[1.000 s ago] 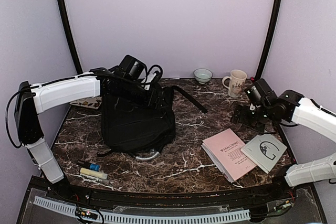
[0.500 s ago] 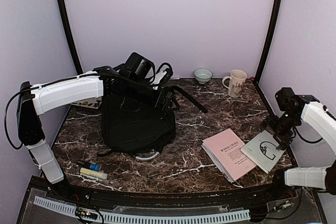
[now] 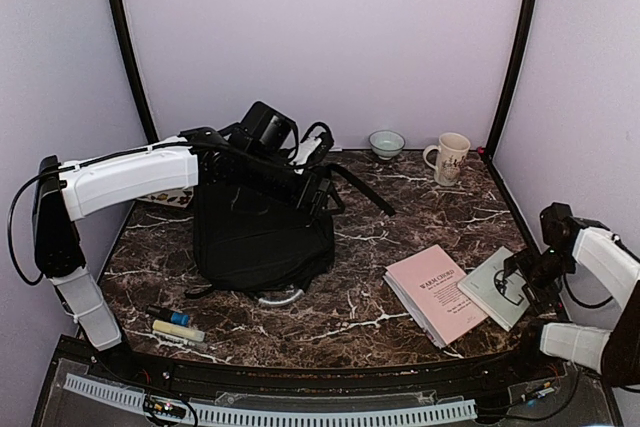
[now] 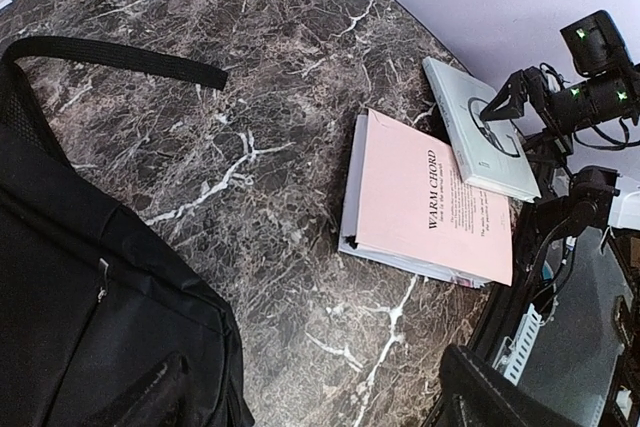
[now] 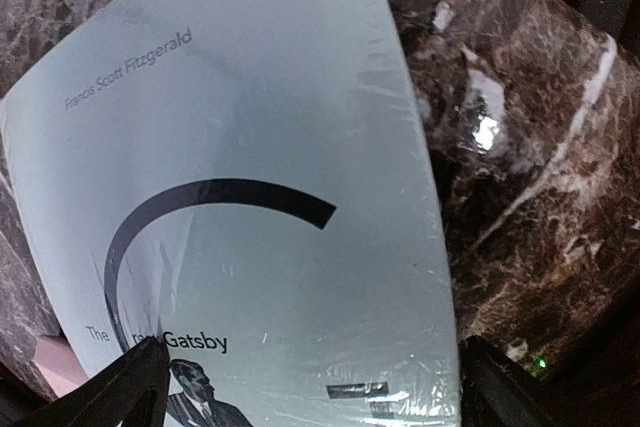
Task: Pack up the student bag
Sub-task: Grab the book from the book.
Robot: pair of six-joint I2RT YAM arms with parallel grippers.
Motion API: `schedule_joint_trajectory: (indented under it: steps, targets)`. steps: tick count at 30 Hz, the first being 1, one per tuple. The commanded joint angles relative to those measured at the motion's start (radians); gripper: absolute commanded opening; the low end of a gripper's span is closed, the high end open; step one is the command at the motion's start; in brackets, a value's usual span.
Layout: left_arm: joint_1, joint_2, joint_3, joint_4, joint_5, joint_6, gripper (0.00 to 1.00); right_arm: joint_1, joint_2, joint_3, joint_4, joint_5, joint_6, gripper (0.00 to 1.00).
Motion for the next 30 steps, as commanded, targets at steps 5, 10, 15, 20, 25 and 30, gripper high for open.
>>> schedule_joint_trajectory:
  steps: [5,10,15,20,25,30]
  targets:
    - [-0.004,0.019,0.051,-0.007,0.021,0.047,0.87,-0.002,-0.133,-0.162,0.185,-0.129,0.088,1.0]
    - [-0.004,0.046,0.103,-0.038,0.023,0.071,0.86,-0.002,-0.293,-0.286,0.313,-0.199,0.129,1.0]
    - [-0.004,0.059,0.131,-0.06,0.033,0.083,0.86,-0.003,-0.502,-0.371,0.363,-0.23,0.179,0.89]
    - [-0.004,0.06,0.14,-0.067,0.038,0.094,0.86,-0.004,-0.722,-0.398,0.347,-0.233,0.241,0.56]
    - [-0.004,0.062,0.155,-0.066,0.044,0.091,0.86,-0.004,-0.888,-0.41,0.345,-0.229,0.308,0.22]
    - [-0.004,0.06,0.179,-0.088,0.004,0.097,0.86,-0.004,-0.908,-0.382,0.392,-0.234,0.307,0.02]
